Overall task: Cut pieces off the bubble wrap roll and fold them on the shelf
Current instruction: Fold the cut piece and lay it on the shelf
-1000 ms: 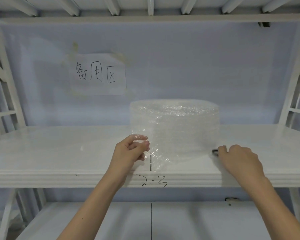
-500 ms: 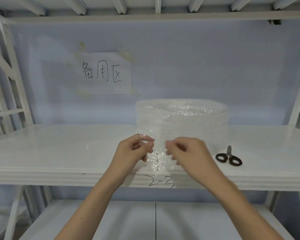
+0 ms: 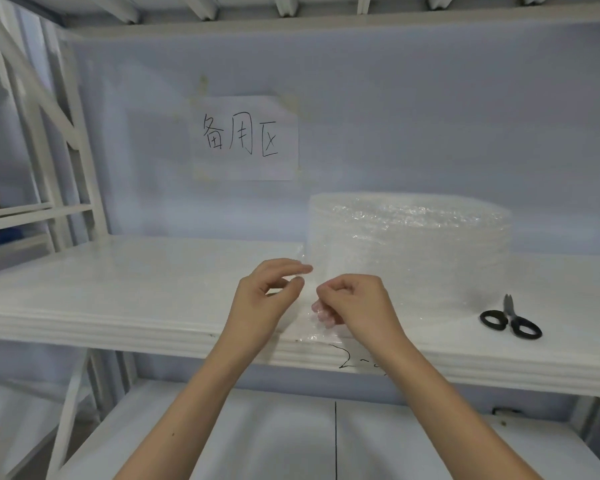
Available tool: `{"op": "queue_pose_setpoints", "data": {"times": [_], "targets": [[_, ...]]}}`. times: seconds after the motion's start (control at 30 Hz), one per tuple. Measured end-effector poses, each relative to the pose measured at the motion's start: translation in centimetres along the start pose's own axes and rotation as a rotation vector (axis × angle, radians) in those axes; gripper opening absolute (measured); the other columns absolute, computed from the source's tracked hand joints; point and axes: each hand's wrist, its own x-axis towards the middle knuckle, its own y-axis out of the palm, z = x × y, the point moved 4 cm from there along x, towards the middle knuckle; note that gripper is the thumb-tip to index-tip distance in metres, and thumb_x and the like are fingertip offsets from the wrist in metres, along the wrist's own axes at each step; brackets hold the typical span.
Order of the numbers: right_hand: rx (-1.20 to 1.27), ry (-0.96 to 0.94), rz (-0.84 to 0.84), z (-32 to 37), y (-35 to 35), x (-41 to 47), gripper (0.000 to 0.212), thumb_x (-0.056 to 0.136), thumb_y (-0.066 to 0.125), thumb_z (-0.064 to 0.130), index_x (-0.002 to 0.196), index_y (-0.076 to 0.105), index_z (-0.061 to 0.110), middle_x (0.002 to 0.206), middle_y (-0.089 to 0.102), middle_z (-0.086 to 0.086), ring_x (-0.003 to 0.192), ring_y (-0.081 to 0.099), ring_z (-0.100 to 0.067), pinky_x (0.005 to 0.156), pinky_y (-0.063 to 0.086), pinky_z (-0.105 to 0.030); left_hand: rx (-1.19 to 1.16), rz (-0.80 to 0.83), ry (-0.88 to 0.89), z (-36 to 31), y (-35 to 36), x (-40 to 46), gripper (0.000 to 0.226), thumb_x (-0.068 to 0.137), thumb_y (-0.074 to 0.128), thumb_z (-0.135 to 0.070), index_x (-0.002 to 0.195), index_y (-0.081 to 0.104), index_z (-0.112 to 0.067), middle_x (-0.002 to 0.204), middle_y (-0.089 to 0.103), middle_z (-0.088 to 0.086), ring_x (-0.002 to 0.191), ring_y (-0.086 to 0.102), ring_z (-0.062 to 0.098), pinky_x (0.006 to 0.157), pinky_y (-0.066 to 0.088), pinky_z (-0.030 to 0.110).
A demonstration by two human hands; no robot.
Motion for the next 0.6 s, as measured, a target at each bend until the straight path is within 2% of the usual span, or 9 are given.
{"op": "queue_pose_setpoints", "data": {"times": [0.1, 0.23, 0.3, 0.47, 0.6], "targets": [[0.123, 0.000, 0.015, -0.1, 0.7, 0.3, 0.010, 0.085, 0.064, 0.005, 0.080, 0.071, 0.000, 0.065, 0.073, -0.011, 0.056, 0.065, -0.021, 0.061, 0.059, -0.032, 0.000, 0.036, 0.010, 0.0, -0.5, -0.1, 0.027, 0.088, 0.066, -0.001, 0.091, 0.078, -0.025, 0.120, 0.064, -0.008, 0.088, 0.064, -0.006, 0.074, 0.048, 0.008], [0.294, 0.028, 0.045, 0.1, 1.2, 0.5, 0.010, 0.088, 0.064, 0.005, 0.090, 0.071, -0.002, 0.063, 0.074, -0.003, 0.059, 0.070, -0.011, 0.056, 0.056, -0.020, -0.067, 0.083, -0.045, 0.7, -1.1, -0.3, 0.033, 0.088, 0.065, -0.001, 0.089, 0.080, -0.029, 0.122, 0.068, -0.012, 0.096, 0.066, -0.002, 0.080, 0.049, 0.014], [0.313, 0.030, 0.067, 0.1, 1.5, 0.5, 0.010, 0.088, 0.064, 0.005, 0.091, 0.071, -0.002, 0.065, 0.074, -0.005, 0.058, 0.069, -0.010, 0.055, 0.054, -0.018, -0.130, 0.070, -0.082, 1.0, -1.3, -0.5, 0.035, 0.088, 0.063, 0.003, 0.089, 0.081, -0.028, 0.116, 0.073, -0.010, 0.098, 0.068, 0.000, 0.083, 0.051, 0.015], [0.349, 0.047, 0.099, -0.2, 1.9, 0.4, 0.011, 0.089, 0.062, 0.002, 0.092, 0.069, -0.006, 0.064, 0.071, -0.007, 0.053, 0.065, -0.009, 0.053, 0.053, -0.017, -0.187, 0.034, -0.139, 1.4, -1.6, -0.5, 0.024, 0.089, 0.063, -0.002, 0.095, 0.079, -0.018, 0.097, 0.079, -0.002, 0.093, 0.072, 0.011, 0.082, 0.055, 0.020], [0.357, 0.048, 0.103, -0.5, 1.6, 0.5, 0.017, 0.089, 0.063, 0.004, 0.097, 0.068, -0.010, 0.077, 0.071, -0.018, 0.059, 0.067, -0.016, 0.061, 0.059, -0.023, -0.239, 0.030, -0.169, 1.3, -1.4, -0.4, 0.021, 0.089, 0.065, -0.003, 0.093, 0.079, -0.018, 0.088, 0.080, -0.002, 0.080, 0.072, 0.007, 0.069, 0.053, 0.015]]}}
